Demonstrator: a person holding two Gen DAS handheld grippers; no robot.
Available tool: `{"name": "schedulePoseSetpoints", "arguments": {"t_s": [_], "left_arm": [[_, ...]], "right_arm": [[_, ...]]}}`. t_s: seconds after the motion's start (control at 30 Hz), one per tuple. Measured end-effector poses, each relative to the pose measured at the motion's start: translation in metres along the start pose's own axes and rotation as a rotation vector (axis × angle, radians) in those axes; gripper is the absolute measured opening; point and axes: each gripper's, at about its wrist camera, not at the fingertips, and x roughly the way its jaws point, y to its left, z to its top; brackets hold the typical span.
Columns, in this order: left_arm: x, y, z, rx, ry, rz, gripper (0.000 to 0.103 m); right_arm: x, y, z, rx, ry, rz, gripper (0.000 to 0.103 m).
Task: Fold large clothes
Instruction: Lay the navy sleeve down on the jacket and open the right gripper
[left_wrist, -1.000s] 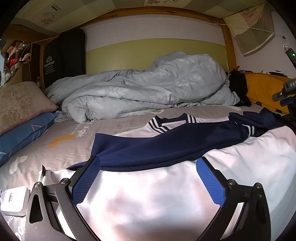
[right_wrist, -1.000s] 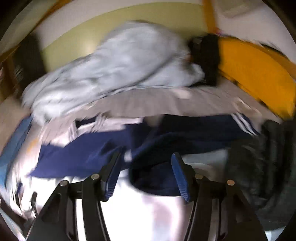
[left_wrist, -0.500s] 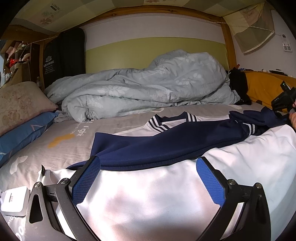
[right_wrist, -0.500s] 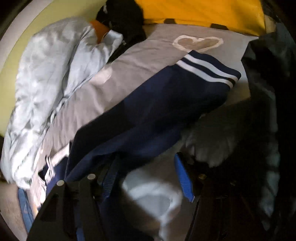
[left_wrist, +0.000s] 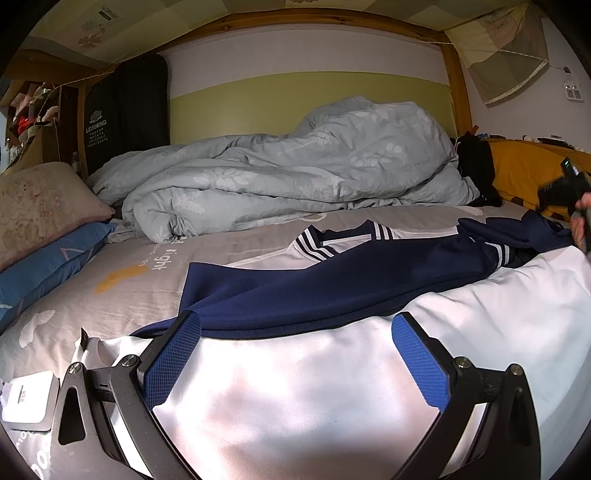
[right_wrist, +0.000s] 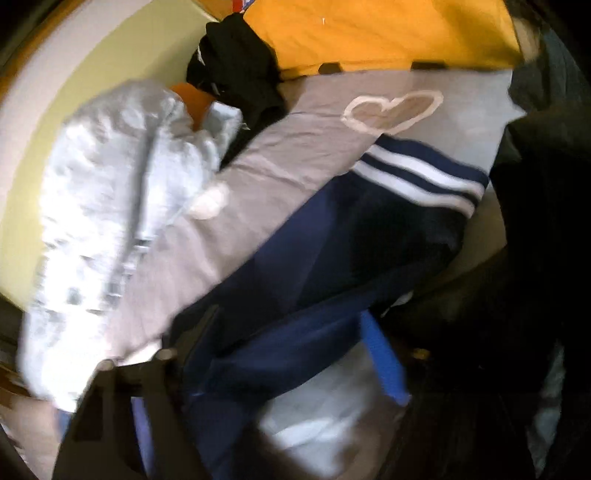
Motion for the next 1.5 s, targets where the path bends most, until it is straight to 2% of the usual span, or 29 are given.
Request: {"name": "schedulePoseSetpoints", "arguments": {"t_s": [0.03,0.07,0.13,0.2,0.27,0.3,0.37,0.43,0.53,0.6,0.63,0.73,0.83,0.93,0.97,1.0,1.07,1.17,1.23,1.3,1.4,1.43,1.5], "left_arm": [[0.000,0.000,0.000,-0.001,0.000,0.000,0.103],[0.000,0.000,0.000,-0.001,0.000,0.000,0.103],[0.000,0.000,0.000,-0.001,-0.001,-0.001,0.103],[0.000,0.000,0.000,0.001,-0.001,0.001,0.103],[-0.005,0.000,0.000,-0.001,-0.023,0.009,0.103],[-0.007,0.001,0.000,-0.002,-0.033,0.011,0.103],[-0.009,0.000,0.001,0.004,-0.038,0.013,0.103],[-0.009,-0.001,0.001,0.010,-0.036,0.016,0.103],[-0.010,0.000,0.001,0.002,-0.051,0.020,0.103],[-0.012,0.001,0.002,-0.005,-0.056,0.026,0.103],[-0.012,0.002,0.001,-0.011,-0.059,0.028,0.103],[-0.014,0.006,0.001,-0.024,-0.068,0.031,0.103],[-0.014,0.008,0.001,-0.031,-0.066,0.029,0.103],[-0.014,0.007,0.001,-0.028,-0.060,0.028,0.103],[-0.014,0.007,0.001,-0.027,-0.058,0.027,0.103],[-0.013,0.007,0.002,-0.026,-0.056,0.027,0.103],[-0.013,0.007,0.001,-0.025,-0.056,0.027,0.103],[-0.013,0.007,0.001,-0.025,-0.056,0.027,0.103],[-0.013,0.007,0.001,-0.024,-0.055,0.028,0.103],[-0.015,0.006,0.001,-0.024,-0.063,0.027,0.103],[-0.019,-0.001,0.003,0.012,-0.076,-0.005,0.102],[-0.020,-0.009,0.005,0.045,-0.069,-0.019,0.099],[-0.022,-0.024,0.011,0.096,-0.057,-0.025,0.091]], "right_arm": [[0.003,-0.001,-0.001,-0.010,-0.005,-0.057,0.006],[0.004,-0.002,-0.002,-0.013,0.002,-0.046,0.003],[-0.007,-0.004,-0.003,-0.013,-0.043,0.004,0.003],[-0.030,0.008,-0.002,-0.074,-0.102,0.056,0.003],[-0.054,0.023,-0.001,-0.125,-0.134,0.155,0.003],[-0.072,0.034,0.000,-0.148,-0.155,0.215,0.003],[-0.104,0.061,-0.004,-0.211,-0.203,0.281,0.003],[-0.141,0.104,-0.020,-0.332,-0.236,0.389,0.003],[-0.167,0.154,-0.063,-0.504,-0.187,0.532,0.003],[-0.161,0.176,-0.107,-0.616,-0.098,0.574,0.003],[-0.154,0.180,-0.128,-0.661,-0.064,0.565,0.003],[-0.119,0.177,-0.196,-0.807,0.005,0.449,0.003],[-0.093,0.150,-0.237,-0.809,0.049,0.388,0.004],[-0.096,0.131,-0.249,-0.794,0.002,0.359,0.006],[-0.102,0.124,-0.254,-0.809,-0.032,0.348,0.010],[-0.106,0.119,-0.257,-0.823,-0.049,0.346,0.023],[-0.116,0.111,-0.259,-0.835,-0.092,0.334,0.041],[-0.136,0.094,-0.258,-0.876,-0.179,0.294,0.041],[-0.141,0.090,-0.254,-0.883,-0.232,0.252,0.045],[-0.145,0.076,-0.244,-0.878,-0.310,0.202,0.055],[-0.144,0.061,-0.231,-0.846,-0.390,0.151,0.057],[-0.142,0.058,-0.231,-0.841,-0.412,0.130,0.060],[-0.135,0.053,-0.226,-0.809,-0.386,0.134,0.064]]}}
